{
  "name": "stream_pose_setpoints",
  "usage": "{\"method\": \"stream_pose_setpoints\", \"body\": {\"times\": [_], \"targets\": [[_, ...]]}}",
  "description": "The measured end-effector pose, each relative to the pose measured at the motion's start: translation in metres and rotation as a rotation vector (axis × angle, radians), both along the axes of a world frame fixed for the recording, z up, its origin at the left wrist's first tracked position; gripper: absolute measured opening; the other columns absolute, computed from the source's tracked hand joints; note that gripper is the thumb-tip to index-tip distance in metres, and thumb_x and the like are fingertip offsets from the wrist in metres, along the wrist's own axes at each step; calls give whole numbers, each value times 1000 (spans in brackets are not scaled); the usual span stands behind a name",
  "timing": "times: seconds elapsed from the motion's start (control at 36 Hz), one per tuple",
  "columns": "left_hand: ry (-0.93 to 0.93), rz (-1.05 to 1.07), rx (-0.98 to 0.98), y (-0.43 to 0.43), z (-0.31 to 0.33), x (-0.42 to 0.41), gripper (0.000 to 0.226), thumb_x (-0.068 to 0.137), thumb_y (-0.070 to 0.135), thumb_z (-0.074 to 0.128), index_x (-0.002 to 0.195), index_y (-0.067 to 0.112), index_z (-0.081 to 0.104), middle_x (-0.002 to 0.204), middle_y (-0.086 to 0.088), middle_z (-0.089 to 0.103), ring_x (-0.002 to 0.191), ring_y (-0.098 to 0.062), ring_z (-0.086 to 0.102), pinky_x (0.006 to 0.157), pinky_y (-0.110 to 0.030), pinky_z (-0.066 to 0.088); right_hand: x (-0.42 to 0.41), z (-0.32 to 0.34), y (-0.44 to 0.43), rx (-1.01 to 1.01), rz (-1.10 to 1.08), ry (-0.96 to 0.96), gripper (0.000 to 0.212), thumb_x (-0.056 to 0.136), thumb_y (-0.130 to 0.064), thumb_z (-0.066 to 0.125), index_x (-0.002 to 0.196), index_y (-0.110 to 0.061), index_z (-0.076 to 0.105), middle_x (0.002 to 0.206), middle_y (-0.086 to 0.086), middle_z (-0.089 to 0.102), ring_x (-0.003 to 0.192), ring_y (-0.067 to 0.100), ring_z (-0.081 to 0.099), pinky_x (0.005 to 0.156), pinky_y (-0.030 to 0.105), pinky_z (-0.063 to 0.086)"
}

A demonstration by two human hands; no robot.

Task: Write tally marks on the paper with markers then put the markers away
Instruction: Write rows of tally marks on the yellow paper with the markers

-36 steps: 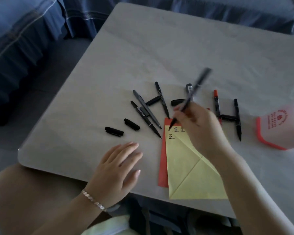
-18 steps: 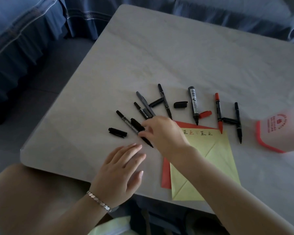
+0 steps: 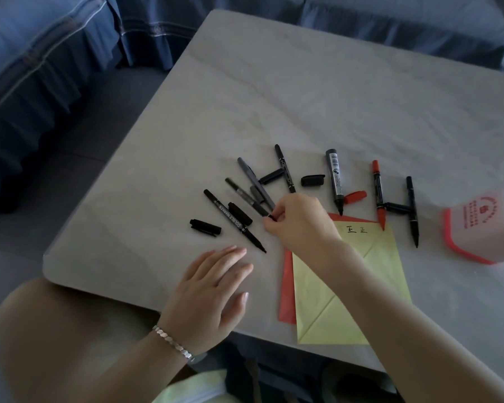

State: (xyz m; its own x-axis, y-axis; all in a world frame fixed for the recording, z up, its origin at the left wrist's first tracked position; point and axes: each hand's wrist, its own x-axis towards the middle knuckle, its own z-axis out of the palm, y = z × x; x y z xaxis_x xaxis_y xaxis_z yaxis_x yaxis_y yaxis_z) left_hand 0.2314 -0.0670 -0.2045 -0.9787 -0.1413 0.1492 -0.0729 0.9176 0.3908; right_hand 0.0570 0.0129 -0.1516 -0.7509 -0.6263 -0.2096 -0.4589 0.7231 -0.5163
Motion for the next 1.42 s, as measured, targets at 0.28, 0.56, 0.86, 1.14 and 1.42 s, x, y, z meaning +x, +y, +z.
{"method": "stream_pose_setpoints", "body": {"times": [0.28,0.56,0.86,1.14,1.42], "targets": [[41,-14,21,32,15,-13,32,86,29,40,112,15,53,119,-6,60,114,-15,51,103,-34,38,-13,28,76,-537,-383,-149,14,74,-12,59,66,-24,58,60,1,64,50,6,52,55,23,43],[-91,-269,-137,69,2,-50,54,85,51,37,132,24,40,144,-8,36,135,-25,28,111,-42,26,-7,5,110,-768,-478,-295,18,86,0,54,82,-16,61,61,-3,66,57,3,61,53,14,47],[-120,-231,-74,69,-1,-52,53,80,53,41,127,26,43,142,-8,40,135,-24,28,108,-40,17,-3,-23,71,-775,-551,-82,23,83,-20,64,65,-8,57,43,-6,53,39,0,49,46,7,37],[-98,-121,-20,77,-1,-62,51,78,54,43,121,28,48,127,-5,52,122,-24,35,105,-42,23,-2,-49,69,-689,-540,170,35,82,-25,59,53,-17,41,43,7,52,42,19,50,44,26,39],[-103,-111,38,76,0,-61,58,79,53,43,130,27,39,138,-5,44,126,-21,32,110,-37,19,-2,-52,70,-683,-510,194,31,78,-19,62,52,-16,45,43,-11,44,45,2,45,44,11,31]]}}
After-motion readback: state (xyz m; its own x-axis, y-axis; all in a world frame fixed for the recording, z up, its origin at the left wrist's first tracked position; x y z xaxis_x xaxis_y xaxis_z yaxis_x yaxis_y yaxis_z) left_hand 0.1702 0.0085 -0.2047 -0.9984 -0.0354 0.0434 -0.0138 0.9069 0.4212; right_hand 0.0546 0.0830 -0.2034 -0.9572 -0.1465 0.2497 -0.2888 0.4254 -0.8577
